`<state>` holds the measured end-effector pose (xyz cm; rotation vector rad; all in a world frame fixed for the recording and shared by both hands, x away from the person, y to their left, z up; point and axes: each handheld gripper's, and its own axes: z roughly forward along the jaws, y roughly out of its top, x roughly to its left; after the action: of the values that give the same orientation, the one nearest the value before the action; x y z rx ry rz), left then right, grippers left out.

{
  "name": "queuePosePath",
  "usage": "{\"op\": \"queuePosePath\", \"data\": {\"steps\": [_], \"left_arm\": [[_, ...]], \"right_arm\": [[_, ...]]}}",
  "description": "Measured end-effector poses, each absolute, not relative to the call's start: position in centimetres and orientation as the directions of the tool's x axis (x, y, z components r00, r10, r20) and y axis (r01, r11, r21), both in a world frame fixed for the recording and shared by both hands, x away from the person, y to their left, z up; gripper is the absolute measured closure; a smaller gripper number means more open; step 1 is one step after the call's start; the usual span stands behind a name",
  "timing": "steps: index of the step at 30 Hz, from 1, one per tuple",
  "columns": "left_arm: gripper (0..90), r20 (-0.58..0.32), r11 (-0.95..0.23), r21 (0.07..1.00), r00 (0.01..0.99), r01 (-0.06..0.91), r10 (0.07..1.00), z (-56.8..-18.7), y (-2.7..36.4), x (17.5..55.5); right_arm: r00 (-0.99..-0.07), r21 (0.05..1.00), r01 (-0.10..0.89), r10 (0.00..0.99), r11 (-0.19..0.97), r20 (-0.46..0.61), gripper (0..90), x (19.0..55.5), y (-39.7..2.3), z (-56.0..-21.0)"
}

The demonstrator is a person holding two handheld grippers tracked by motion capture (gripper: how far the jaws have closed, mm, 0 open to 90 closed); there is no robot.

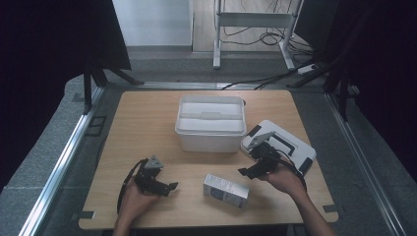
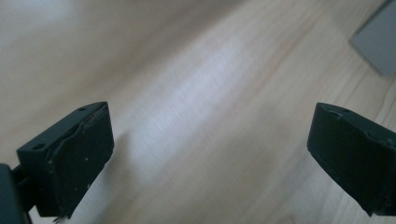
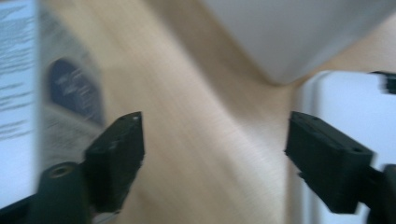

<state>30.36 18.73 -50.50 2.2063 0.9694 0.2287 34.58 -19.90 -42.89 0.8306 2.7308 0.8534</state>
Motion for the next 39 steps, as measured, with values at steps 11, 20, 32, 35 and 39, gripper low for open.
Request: {"op": "queuePosePath", "data": {"steps": [11,20,32,35,39], "left_arm": [[2.3,-0.099,-0.515,0.691,0.773,0.507,0.627,-44.8,17.8,37.3],[5.0,-0.035,-0.561,0.674,0.78,0.48,0.625,-43.4,15.3,40.8],[3.4,-0.023,-0.594,0.664,0.807,0.454,0.591,-43.6,14.5,40.2],[3.4,-0.022,-0.604,0.658,0.814,0.449,0.58,-43.5,14.7,39.3],[3.2,-0.024,-0.613,0.654,0.822,0.444,0.57,-43.4,15.1,37.8]], "right_arm": [[-0.765,0.73,0.441,0.644,0.522,0.001,1.6,37.9,-21.0,-44.2],[-0.764,0.773,0.431,0.644,0.467,0.037,2.6,40.8,-19.8,-44.3],[-0.786,0.745,0.453,0.614,0.489,0.075,9.1,41.3,-18.8,-44.2],[-0.794,0.743,0.454,0.602,0.492,0.086,9.2,40.6,-18.9,-44.2],[-0.81,0.742,0.443,0.579,0.503,0.091,9.8,39.4,-19.0,-44.1]]}}
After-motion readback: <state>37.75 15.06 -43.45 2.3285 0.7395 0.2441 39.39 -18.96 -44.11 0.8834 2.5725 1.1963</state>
